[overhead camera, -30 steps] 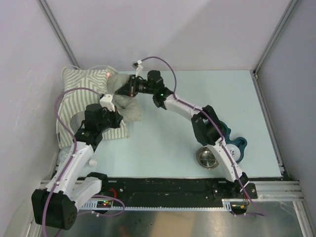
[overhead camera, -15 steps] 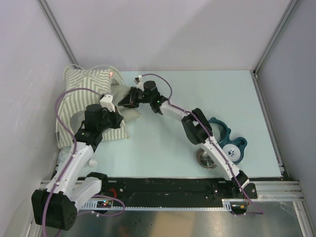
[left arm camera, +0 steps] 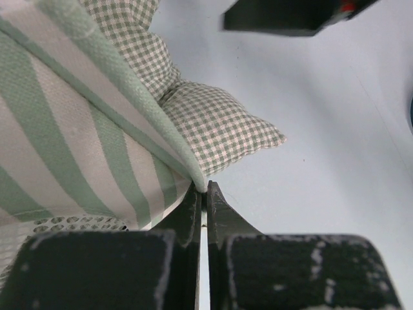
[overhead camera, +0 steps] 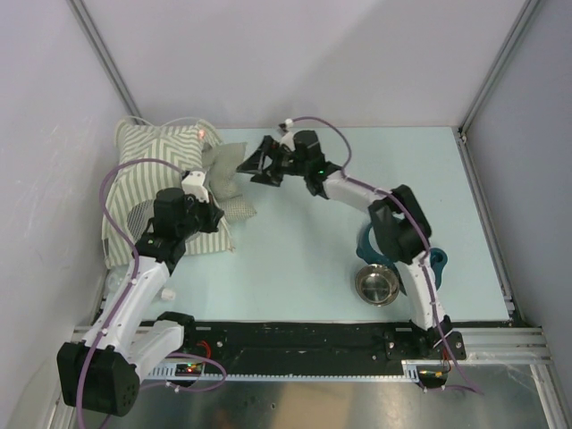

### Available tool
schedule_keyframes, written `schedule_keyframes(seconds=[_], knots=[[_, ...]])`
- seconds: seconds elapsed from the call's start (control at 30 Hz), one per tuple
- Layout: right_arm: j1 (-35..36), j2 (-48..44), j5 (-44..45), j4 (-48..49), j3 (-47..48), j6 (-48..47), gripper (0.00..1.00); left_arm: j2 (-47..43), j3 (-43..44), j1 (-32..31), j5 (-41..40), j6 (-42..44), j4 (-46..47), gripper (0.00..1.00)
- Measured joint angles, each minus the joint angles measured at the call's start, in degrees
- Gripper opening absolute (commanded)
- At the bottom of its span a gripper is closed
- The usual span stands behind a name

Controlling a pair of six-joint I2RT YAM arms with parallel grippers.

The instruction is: Set up the pet tent

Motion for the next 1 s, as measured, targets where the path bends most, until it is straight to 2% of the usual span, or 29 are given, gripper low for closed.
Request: schedule_keyframes(seconds=[0.17,0.27,0.67,1.0], knots=[[-4.66,-12.35,3.67,-0.31,-13.22,-4.07,0.99,1.6,1.99,-0.24,0.0,1.51,-1.62,0.0],[-6.32,-17.33,6.75,-2.49,-17.27,-7.23,0.99,3.13,4.31,-0.83,0.22,3.17,-3.19,0.0],[-5.57,-24.63,11.19,-11.56,-25.05,-15.41,0.99,4.35,8.28,-7.78,1.31,12.9,-5.66,0.0],[-8.41,-31.95,14.05,-15.63,-30.49,-17.18,1.0,-1.16,6.03,-12.68,7.17,21.14,-6.03,0.0]])
